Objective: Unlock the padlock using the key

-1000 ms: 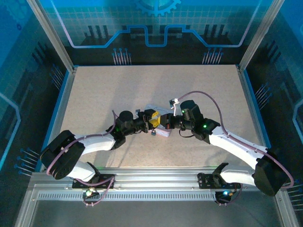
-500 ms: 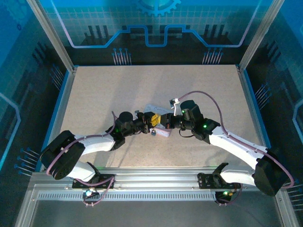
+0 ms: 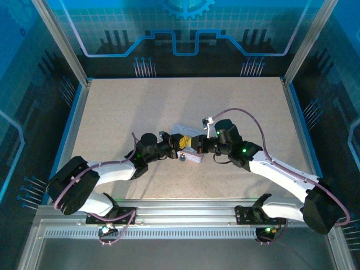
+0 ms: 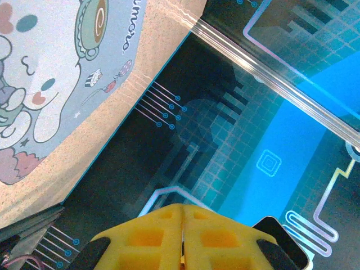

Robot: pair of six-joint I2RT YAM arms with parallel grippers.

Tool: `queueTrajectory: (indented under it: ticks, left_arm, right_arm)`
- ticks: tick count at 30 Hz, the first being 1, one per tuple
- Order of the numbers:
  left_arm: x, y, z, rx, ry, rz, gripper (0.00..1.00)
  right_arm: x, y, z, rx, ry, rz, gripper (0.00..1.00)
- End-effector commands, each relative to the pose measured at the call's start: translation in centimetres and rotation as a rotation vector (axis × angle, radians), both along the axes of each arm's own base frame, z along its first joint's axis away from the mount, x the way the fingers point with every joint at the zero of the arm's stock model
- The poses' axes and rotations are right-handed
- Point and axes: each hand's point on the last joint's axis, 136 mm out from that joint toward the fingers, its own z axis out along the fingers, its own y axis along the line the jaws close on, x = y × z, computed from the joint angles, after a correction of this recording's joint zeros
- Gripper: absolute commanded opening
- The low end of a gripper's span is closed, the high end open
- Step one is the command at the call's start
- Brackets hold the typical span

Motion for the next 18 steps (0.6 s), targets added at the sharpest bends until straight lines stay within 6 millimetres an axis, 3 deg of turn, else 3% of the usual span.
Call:
queueTrajectory:
  ticks: [1,5,13,18]
  left_arm:
    - [-0.3,0.3,0.0,-0.024,0.034,0.017,0.05]
    - [-0.1,0.5,0.5,0.002,-0.009,0.024,0.00]
    - [0.6,1.7,4.8,0.268,-0.262,-0.011,0.00]
    - [0.7,2.4,8.7,0.442,-0.488,-0.048,0.00]
  right_arm:
    - [0.0,0.3,1.9,0.029,-0.044,-0.003,0.02]
    - [0.0,-0.1,2.2,0.031,-0.046,-0.006,0.06]
    - [-0.4,-1.8,3.3,0.104,-0.068,-0.011,0.25]
    - [-0.3,-3.2,6.3,0.299,-0.117,-0.022,0.36]
